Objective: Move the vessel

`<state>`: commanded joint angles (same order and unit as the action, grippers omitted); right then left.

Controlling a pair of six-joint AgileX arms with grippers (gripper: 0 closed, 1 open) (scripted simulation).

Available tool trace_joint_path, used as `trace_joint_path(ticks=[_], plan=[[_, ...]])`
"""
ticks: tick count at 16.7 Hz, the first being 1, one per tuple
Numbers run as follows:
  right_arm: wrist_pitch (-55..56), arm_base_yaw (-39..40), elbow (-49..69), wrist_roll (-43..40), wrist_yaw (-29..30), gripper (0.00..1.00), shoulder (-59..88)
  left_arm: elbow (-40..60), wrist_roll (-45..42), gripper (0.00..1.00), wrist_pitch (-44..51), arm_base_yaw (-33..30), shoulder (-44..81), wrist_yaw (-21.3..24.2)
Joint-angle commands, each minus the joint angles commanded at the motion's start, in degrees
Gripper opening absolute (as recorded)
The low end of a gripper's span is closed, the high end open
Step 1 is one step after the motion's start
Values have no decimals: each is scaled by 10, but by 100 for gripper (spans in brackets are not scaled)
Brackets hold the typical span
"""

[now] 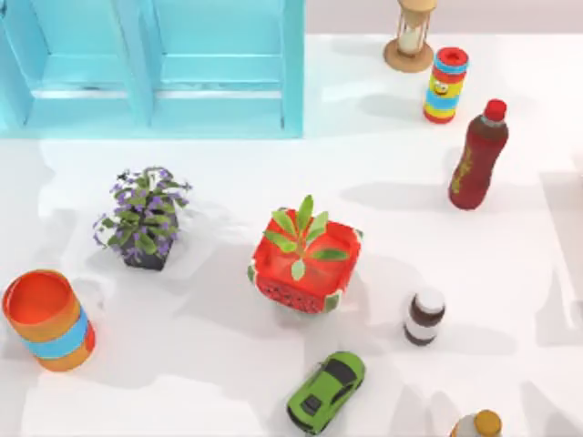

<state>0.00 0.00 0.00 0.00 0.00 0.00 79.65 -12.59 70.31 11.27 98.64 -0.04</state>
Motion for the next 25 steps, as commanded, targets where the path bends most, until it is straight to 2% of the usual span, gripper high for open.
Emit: trace_joint_path(ticks=[8,11,17,23,25], plan=[[0,0,0,0,0,100,0,-2,-2,100,-3,0,8,0],[0,0,0,0,0,100,0,-42,-6,100,-47,6,14,1],[0,0,0,0,0,100,0,-134,-6,100,-194,8,63,0],[0,0,0,0,0,100,0,-153,-4,100,-216,3,71,1],[0,0,0,0,0,100,0,-153,-4,85,-216,3,71,1]])
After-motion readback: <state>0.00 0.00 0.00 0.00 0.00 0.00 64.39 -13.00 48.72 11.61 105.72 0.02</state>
